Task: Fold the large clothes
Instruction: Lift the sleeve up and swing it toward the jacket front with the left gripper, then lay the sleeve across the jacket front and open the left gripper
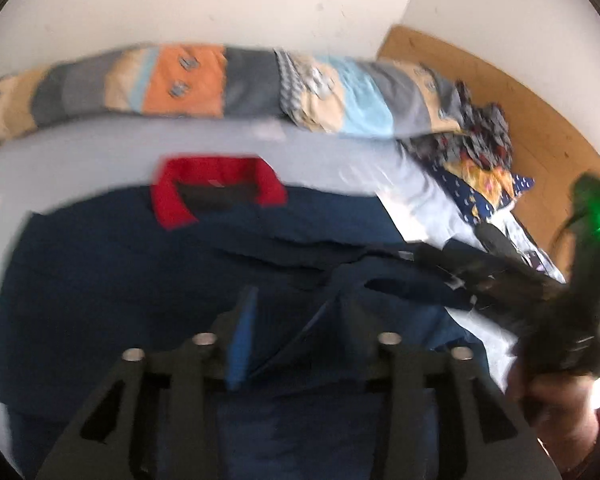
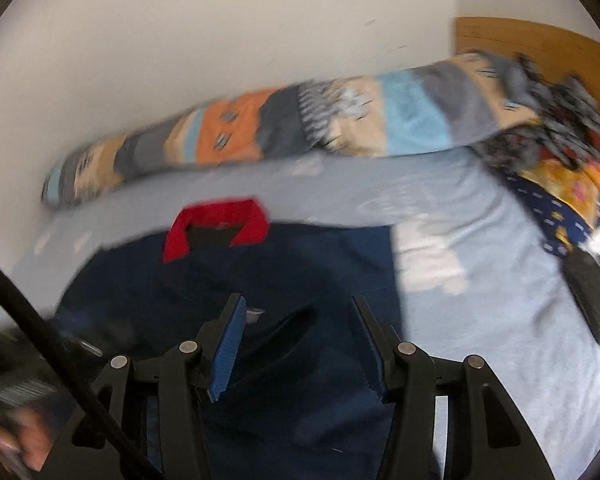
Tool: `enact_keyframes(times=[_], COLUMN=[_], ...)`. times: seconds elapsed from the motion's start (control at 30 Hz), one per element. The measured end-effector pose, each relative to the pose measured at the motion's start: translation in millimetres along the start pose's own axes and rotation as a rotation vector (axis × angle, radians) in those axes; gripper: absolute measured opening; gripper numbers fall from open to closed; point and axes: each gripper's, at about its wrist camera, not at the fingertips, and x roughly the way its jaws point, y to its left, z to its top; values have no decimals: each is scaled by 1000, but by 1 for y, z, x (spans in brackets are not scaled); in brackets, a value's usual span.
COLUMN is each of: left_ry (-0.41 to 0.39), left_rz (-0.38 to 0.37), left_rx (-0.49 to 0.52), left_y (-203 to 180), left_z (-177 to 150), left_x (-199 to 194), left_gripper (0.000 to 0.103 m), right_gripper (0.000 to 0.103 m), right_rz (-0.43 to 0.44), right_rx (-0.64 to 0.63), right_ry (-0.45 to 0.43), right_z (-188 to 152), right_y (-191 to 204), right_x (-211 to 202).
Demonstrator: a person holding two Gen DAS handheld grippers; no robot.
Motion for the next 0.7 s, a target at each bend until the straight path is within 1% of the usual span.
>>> enact_keyframes(times=[0.03, 0.07, 0.1, 0.13, 0.17, 0.2, 0.23, 0.3, 0.33, 0.37, 0.4, 0.43, 0.5, 0.53, 0.57, 0.6, 0.63, 0.7], left_ry=[-1, -3, 3, 14, 37, 49, 50, 36, 37, 30, 16, 4, 9, 5, 10, 20, 47, 103], left_rz=[-1, 2, 20, 10, -29, -55, -69, -49, -18, 12, 69, 162, 285, 370, 431, 463, 502, 545], left_rx=[2, -2, -13, -24, -33, -25, -5, 30, 42, 43, 40, 44, 55, 59, 54, 45, 36, 9], left_y=[6, 10, 12, 12, 9, 5, -2, -10, -9, -6, 1, 12, 30, 46, 60, 72, 89, 114], left_z=[2, 4, 4, 4, 2, 3, 1, -4, -6, -7, -9, -12, -18, -23, -29, -34, -42, -54], left_x=[-5, -6, -5, -3, 1, 4, 5, 3, 4, 4, 3, 2, 4, 5, 7, 9, 17, 30], left_gripper=[47, 47, 47, 47, 47, 47, 47, 52, 55, 55, 56, 58, 59, 59, 60, 60, 60, 61], right_gripper=[55, 54, 52, 52, 52, 52, 52, 52, 52, 52, 52, 52, 52, 52, 52, 52, 52, 52], right_rz=[-4, 11, 25, 31, 10, -22, -33, -47, -49, -37, -35, -39, -26, -27, -25, -15, -14, -26], right_rx=[-15, -13, -4, 12, 17, 14, 15, 9, 4, -10, -29, -46, -103, -120, -130, -152, -164, -197], right_ry=[2, 12, 15, 7, -9, -25, -37, -63, -58, -46, -29, -13, 29, 42, 48, 62, 74, 121], right_z=[1, 2, 4, 6, 9, 12, 13, 12, 11, 8, 5, 3, -7, -10, -12, -15, -17, -27], right_y=[8, 12, 14, 14, 12, 11, 10, 6, 7, 10, 15, 20, 39, 46, 50, 58, 61, 68], right_x=[6, 10, 12, 11, 7, 1, -3, -14, -14, -11, -5, 0, 15, 20, 23, 28, 32, 46])
